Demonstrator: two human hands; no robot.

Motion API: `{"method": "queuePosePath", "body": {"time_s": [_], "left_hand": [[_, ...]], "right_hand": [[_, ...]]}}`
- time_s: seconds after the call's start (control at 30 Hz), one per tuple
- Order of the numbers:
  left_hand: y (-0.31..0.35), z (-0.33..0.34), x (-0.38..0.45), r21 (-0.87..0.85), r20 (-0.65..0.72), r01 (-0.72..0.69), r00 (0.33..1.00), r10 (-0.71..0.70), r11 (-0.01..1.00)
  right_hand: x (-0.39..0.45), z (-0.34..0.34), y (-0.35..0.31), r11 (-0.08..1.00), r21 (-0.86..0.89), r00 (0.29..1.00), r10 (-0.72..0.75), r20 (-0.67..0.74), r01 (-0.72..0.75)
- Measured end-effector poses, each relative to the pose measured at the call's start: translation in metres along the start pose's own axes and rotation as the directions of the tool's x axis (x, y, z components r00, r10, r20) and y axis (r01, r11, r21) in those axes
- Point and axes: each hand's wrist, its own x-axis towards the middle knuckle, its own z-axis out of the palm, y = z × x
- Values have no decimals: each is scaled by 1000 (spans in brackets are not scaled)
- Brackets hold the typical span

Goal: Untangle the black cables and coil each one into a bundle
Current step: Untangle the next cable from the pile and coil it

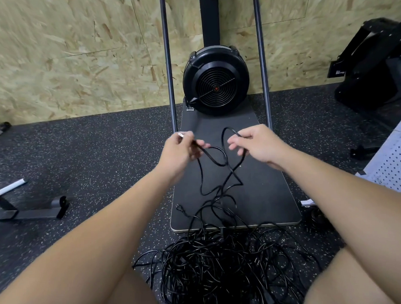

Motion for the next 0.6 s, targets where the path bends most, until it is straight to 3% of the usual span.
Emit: {"method": "queuePosePath", "body": {"time_s": [0.07, 0.2, 0.37, 0.43, 0.53, 0.6], "left_hand": [[6, -19, 10, 18, -113, 13, 994, -11, 1000], [-3, -64, 29, 355, -241, 24, 968, 67, 935], [-20, -64, 28, 404, -125, 120, 989, -75, 907], [-23, -54, 25, 455, -51, 82, 997, -66, 887], [-25, -41, 19, 698, 97, -68, 995, 0, 713], [-30, -29, 13, 771, 193, -163, 981, 19, 616]], "right_hand": [[2, -10, 3, 1000, -1, 996, 29, -80, -29], [6, -20, 7, 983, 181, 990, 48, -133, -23], [8, -16, -2, 914, 404, 995, 61, -73, -26], [8, -12, -6, 860, 509, 996, 79, -40, -48], [10, -10, -13, 734, 675, 996, 90, 5, -70], [11, -7, -17, 671, 739, 997, 72, 27, -69]]}}
